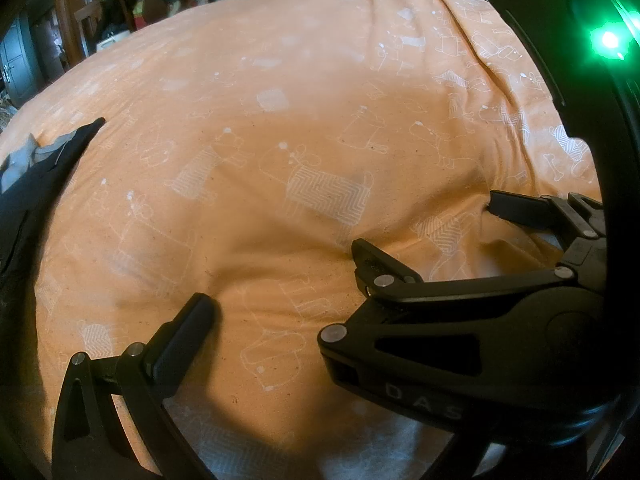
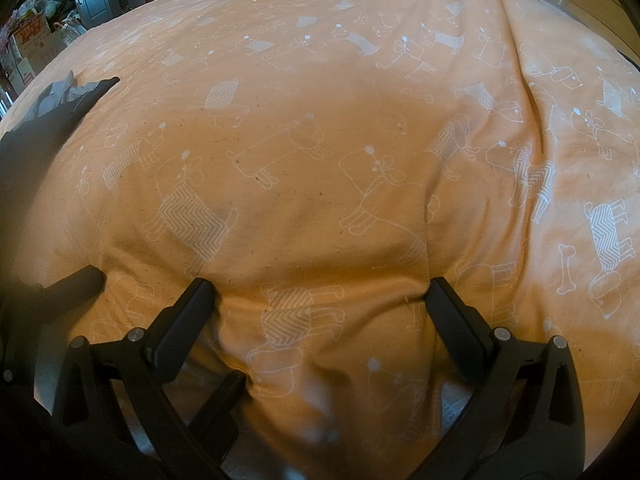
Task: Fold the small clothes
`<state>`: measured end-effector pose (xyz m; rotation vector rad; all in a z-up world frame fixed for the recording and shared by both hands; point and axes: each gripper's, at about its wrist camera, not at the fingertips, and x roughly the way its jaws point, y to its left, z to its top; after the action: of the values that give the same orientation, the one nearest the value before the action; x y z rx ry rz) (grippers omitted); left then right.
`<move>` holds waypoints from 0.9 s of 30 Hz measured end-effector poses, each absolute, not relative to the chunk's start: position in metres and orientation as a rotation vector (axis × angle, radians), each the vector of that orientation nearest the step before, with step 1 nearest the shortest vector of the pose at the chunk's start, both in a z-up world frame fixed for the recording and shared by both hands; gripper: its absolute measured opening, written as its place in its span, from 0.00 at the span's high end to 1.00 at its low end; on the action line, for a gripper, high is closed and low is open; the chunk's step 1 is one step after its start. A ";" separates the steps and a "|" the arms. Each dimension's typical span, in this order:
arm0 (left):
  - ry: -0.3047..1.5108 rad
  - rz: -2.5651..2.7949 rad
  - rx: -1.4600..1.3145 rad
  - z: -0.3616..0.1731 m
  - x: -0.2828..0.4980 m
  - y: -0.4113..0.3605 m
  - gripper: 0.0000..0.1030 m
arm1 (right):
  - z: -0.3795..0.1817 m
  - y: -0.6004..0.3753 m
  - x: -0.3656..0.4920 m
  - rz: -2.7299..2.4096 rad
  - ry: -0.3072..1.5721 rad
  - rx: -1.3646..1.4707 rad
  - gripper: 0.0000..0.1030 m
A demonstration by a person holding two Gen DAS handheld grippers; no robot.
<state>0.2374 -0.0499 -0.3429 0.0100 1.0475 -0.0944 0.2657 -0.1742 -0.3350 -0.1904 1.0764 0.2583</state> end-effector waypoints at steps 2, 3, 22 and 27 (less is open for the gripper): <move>1.047 -0.095 0.009 -0.343 0.238 -0.050 0.00 | -0.335 -0.174 0.266 0.258 1.076 -0.190 0.00; 1.047 -0.094 0.010 -0.344 0.237 -0.051 0.00 | -0.335 -0.174 0.266 0.259 1.077 -0.190 0.00; 1.032 -0.114 -0.035 -0.344 0.231 -0.042 0.00 | -0.337 -0.170 0.265 0.255 1.073 -0.200 0.00; 1.029 -0.124 -0.052 -0.344 0.230 -0.038 0.00 | -0.336 -0.171 0.265 0.255 1.074 -0.200 0.00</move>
<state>0.2297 -0.0379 -0.3438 -0.0518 1.0295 -0.1241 0.2652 -0.1705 -0.3362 -0.2005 1.0737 0.2553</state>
